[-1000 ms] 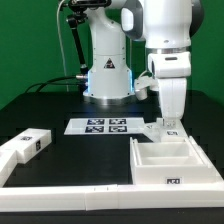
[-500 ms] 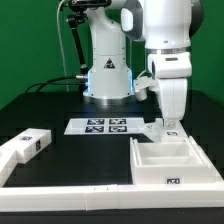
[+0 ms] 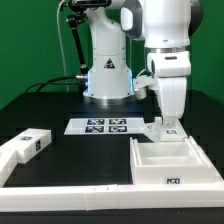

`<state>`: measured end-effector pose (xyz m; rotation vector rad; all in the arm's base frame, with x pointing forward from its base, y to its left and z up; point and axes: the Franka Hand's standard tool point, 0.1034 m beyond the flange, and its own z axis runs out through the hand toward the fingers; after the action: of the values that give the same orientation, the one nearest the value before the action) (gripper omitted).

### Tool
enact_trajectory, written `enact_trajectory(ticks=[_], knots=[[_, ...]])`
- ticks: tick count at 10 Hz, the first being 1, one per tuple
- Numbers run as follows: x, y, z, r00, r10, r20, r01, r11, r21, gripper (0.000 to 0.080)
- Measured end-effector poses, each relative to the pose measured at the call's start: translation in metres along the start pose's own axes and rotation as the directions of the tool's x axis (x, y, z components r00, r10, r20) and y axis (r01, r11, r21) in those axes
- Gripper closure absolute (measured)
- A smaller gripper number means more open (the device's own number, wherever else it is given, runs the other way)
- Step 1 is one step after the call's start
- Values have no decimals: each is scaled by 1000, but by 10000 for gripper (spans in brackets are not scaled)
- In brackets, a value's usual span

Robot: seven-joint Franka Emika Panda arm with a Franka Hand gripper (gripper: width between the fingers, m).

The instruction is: Assemble cabinet

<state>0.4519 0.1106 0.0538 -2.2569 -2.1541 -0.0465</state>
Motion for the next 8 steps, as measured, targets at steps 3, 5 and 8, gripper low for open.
enact_trajectory(ticks=[3,5,8], knots=[[0,0,0,1000,11,0,-11,1000,0,729],[0,0,1,1000,12,0,-12,1000,2,729],[-1,6,-4,1000,-4,3,4,1000,-4,729]])
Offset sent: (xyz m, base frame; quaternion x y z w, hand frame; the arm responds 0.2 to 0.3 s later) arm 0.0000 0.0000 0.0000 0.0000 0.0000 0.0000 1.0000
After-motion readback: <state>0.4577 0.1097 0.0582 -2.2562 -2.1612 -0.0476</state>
